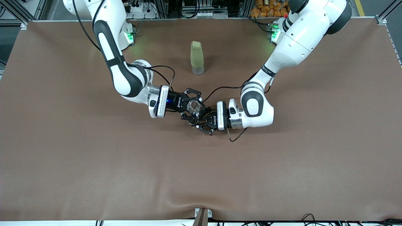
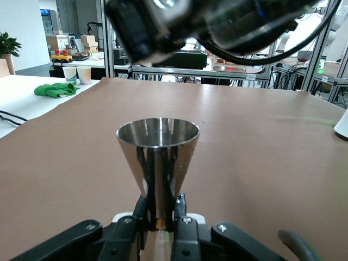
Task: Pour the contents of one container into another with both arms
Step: 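Tilt the beaker with the right gripper over the jigger's rim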
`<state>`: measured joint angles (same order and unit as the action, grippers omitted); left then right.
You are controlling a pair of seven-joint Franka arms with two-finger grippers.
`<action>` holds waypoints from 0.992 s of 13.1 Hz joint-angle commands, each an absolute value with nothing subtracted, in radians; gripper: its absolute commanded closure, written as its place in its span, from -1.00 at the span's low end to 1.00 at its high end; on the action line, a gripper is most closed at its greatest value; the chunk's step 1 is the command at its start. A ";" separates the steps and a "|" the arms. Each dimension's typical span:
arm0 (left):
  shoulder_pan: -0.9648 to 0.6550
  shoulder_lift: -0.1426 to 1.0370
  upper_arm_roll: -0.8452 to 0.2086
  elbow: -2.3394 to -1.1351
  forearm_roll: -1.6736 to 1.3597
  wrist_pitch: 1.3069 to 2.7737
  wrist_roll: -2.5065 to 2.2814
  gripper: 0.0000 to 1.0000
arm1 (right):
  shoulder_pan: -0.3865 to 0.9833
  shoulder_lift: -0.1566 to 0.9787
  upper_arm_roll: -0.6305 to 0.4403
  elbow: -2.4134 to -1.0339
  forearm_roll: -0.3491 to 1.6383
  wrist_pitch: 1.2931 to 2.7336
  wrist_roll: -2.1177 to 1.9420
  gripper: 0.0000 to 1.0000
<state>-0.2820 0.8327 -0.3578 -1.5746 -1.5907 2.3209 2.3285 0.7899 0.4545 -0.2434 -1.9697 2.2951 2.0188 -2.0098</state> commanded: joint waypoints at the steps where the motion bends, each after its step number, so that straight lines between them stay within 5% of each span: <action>1: -0.285 0.853 -0.345 -1.526 -1.624 2.335 2.359 1.00 | 0.795 0.422 -0.230 -2.022 2.326 2.019 -2.028 1.00; 13: -0.285 0.877 -0.344 -1.511 -1.649 2.333 2.425 1.00 | 0.773 0.413 -0.219 -2.010 2.326 2.017 -2.037 1.00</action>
<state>-0.2798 0.8642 -0.3408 -1.5355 -1.6054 2.3227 2.3965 0.7824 0.4377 -0.2294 -2.0004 2.2979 2.0144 -2.0139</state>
